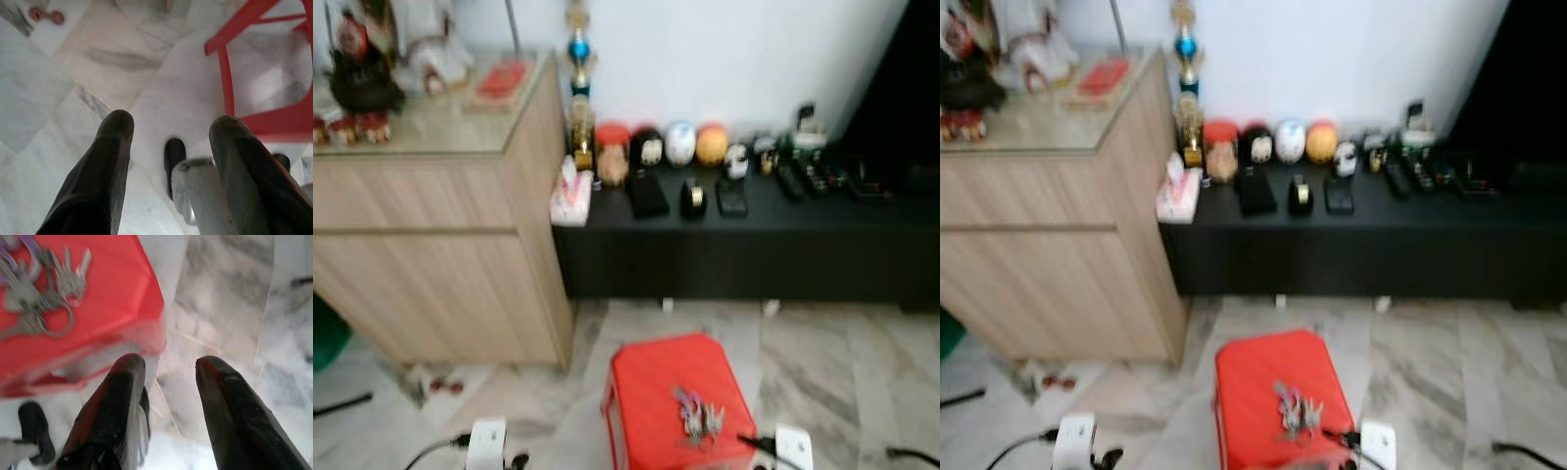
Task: Hang keys on a hook
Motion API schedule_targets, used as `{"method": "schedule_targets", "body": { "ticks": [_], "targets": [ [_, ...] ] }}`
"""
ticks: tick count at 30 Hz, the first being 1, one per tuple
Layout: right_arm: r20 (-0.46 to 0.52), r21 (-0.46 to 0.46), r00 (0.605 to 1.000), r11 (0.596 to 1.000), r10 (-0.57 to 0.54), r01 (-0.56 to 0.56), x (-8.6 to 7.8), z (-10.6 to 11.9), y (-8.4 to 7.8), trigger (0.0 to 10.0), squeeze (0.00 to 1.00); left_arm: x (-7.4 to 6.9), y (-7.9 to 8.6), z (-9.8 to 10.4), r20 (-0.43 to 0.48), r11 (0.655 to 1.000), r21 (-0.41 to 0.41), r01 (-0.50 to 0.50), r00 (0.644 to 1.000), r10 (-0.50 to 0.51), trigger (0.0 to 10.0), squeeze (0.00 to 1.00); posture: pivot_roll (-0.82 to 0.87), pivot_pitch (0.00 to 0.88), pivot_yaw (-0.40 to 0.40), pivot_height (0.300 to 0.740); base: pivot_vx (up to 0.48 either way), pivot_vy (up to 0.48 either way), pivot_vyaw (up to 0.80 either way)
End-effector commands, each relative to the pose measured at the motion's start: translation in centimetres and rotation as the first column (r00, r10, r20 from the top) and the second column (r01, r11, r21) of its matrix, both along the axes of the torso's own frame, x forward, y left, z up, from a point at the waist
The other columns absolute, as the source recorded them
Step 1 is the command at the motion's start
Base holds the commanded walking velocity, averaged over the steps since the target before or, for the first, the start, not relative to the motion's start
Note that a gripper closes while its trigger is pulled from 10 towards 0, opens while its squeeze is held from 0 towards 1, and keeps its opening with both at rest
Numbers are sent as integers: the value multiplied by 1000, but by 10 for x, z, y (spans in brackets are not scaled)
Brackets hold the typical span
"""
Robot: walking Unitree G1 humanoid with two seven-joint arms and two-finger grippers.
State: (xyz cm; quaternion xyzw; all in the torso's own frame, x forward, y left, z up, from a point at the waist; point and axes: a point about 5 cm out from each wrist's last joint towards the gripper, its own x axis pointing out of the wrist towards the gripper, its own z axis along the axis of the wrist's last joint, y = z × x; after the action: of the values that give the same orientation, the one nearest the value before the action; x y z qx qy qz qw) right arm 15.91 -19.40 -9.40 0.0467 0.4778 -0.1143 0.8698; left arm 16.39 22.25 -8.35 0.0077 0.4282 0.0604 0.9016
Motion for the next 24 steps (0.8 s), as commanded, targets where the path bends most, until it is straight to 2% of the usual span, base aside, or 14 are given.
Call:
{"method": "schedule_targets", "body": {
  "ticks": [1,4,5,11,12,14,15,16,18,19,20,23,24],
  "targets": [
    [80,9,997,1000,-4,3,16,8,2,10000,0,-5,2,-1,6,1000,-7,-31,1000,31,10000,0,-33,0,-25,740,0,0,0],
    [200,25,979,999,26,-31,37,19,3,10000,0,-3,3,2,71,996,-21,-83,994,84,10000,0,-36,0,-27,740,0,0,0],
    [200,25,979,999,26,-31,37,19,3,10000,0,-3,3,2,71,996,-21,-83,994,84,10000,0,-36,0,-27,740,0,0,0],
    [383,6,919,995,93,-103,60,39,2,10000,0,1,1,7,167,996,-43,-80,982,86,10000,0,-36,0,-27,740,0,0,0],
    [410,0,908,995,89,-97,61,42,1,10000,0,11,4,14,221,998,-9,-57,973,58,10000,0,-35,0,-27,740,0,0,0],
    [442,7,895,997,65,-75,63,44,-1,10000,0,39,9,38,390,999,21,-34,920,23,10000,0,-39,0,-25,740,0,0,0],
    [493,-17,867,997,74,-75,68,51,-1,10000,0,53,11,55,501,999,30,-22,866,4,10000,0,-43,0,-26,740,0,0,0],
    [493,-17,867,997,74,-75,68,51,-1,10000,0,53,11,55,501,999,30,-22,866,4,10000,0,-43,0,-26,740,0,0,0],
    [579,-47,805,991,129,-124,75,62,5,10000,0,58,6,70,597,1000,31,-5,802,-14,10000,0,-41,0,-27,740,0,0,0],
    [579,-47,805,991,129,-124,75,62,5,10000,0,58,6,70,597,1000,31,-5,802,-14,10000,0,-41,0,-27,740,0,0,0],
    [598,-52,788,988,145,-143,75,65,8,10000,0,59,3,73,617,1000,28,0,786,-18,10000,0,-41,0,-28,740,0,0,0],
    [678,-75,706,974,205,-212,73,78,18,10000,0,64,-7,93,712,998,37,50,700,-62,10000,0,-42,0,-33,740,0,0,0],
    [693,-80,689,972,213,-220,72,82,19,10000,0,65,-9,98,730,997,47,65,679,-78,10000,0,-42,0,-32,740,0,0,0]
  ]
}}
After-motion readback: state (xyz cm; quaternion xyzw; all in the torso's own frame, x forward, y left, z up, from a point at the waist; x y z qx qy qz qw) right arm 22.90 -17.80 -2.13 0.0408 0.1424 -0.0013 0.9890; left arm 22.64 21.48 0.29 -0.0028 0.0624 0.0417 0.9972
